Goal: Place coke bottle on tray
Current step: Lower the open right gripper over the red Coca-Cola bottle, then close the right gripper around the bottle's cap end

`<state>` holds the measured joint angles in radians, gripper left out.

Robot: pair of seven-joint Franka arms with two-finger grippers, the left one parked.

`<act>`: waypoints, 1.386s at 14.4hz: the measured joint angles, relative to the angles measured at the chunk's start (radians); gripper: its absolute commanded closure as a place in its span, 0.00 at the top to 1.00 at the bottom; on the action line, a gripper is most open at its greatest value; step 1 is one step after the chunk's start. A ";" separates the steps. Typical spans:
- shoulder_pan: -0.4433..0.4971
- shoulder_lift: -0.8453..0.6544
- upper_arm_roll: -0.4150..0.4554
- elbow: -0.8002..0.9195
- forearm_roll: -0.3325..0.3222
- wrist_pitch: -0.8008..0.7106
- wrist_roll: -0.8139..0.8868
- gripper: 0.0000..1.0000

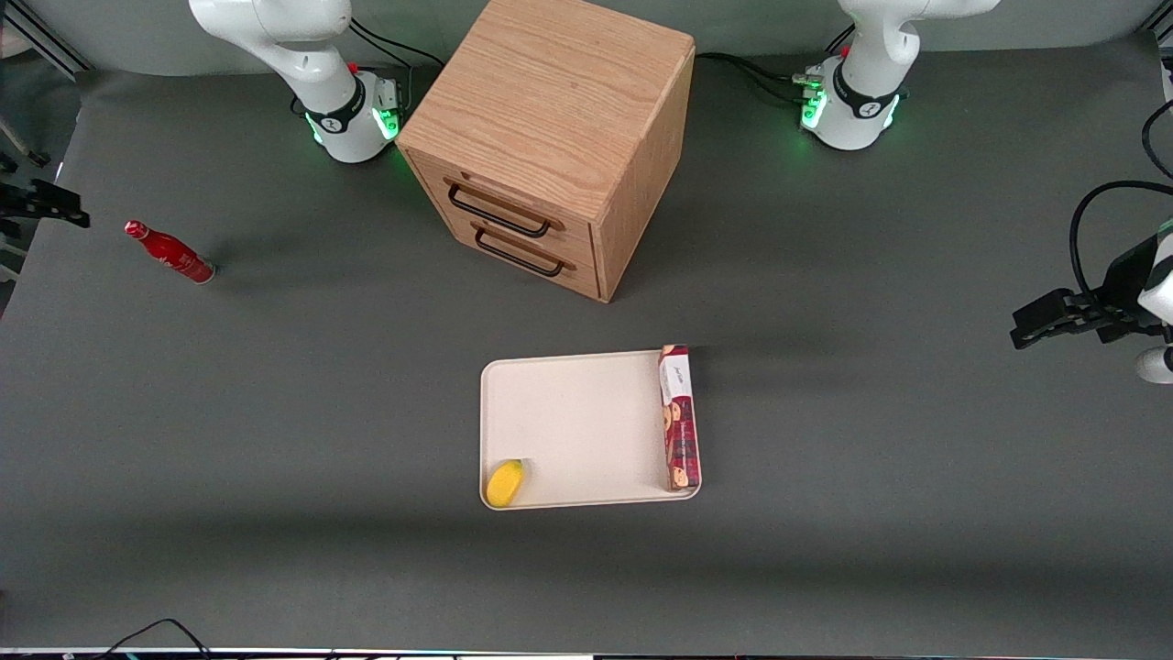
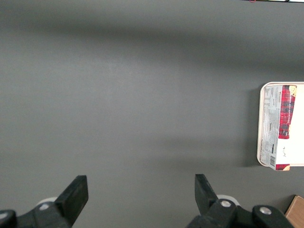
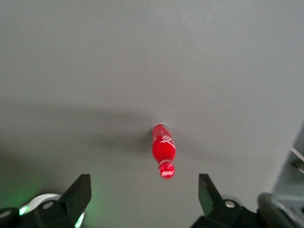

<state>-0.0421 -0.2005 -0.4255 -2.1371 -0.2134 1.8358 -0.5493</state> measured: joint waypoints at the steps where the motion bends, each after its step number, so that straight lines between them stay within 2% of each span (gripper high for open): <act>1: -0.001 -0.010 -0.050 -0.079 -0.005 0.077 -0.034 1.00; 3: -0.002 -0.017 -0.100 -0.172 -0.018 0.177 -0.062 1.00; 8: 0.002 -0.017 -0.154 -0.333 -0.039 0.387 -0.063 1.00; 11: 0.002 -0.017 -0.175 -0.378 -0.053 0.432 -0.065 1.00; 13: 0.002 -0.017 -0.187 -0.383 -0.062 0.437 -0.072 0.94; 16: -0.001 -0.017 -0.211 -0.385 -0.066 0.439 -0.107 0.78; 20: -0.011 -0.017 -0.219 -0.393 -0.066 0.439 -0.139 0.41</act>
<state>-0.0527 -0.2174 -0.6446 -2.5305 -0.2793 2.2744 -0.6885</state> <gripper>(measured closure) 0.286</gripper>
